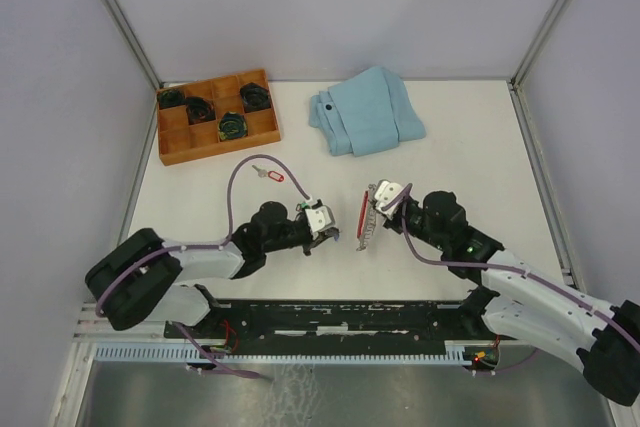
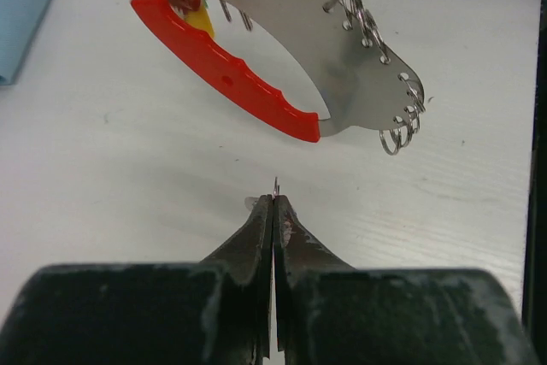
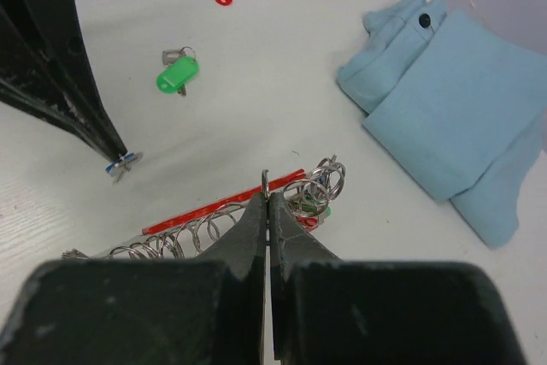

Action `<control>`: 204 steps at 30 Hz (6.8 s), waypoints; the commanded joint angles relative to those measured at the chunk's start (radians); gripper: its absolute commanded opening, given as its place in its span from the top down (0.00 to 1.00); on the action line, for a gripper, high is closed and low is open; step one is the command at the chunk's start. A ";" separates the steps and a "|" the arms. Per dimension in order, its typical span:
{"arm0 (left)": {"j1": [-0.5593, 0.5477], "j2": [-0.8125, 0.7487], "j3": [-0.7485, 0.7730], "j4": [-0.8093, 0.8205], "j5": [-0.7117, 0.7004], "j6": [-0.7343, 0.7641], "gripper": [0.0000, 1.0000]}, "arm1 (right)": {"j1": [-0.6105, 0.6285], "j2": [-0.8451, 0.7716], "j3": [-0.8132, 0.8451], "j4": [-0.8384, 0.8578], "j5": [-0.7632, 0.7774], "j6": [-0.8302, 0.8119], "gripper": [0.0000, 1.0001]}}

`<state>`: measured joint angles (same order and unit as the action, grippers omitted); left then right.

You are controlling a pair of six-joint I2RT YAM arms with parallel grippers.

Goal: Put the keys on the keyring

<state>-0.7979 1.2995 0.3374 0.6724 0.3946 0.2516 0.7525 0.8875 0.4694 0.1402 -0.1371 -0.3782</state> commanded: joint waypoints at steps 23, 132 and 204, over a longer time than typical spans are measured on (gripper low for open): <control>-0.021 0.389 0.056 0.562 -0.106 -0.368 0.73 | 0.002 -0.108 0.125 -0.173 0.027 0.072 0.99; 0.148 0.022 -0.116 0.367 0.222 -0.042 0.97 | -0.043 0.255 0.346 -0.632 0.277 0.664 0.41; 0.147 -0.002 -0.069 0.232 0.215 -0.025 0.97 | -0.014 0.796 0.580 -0.753 0.123 0.815 0.67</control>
<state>-0.6556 1.3151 0.2329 0.8597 0.5854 0.1928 0.7219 1.6882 1.0599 -0.6487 -0.0383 0.3325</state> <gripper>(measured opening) 0.044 0.342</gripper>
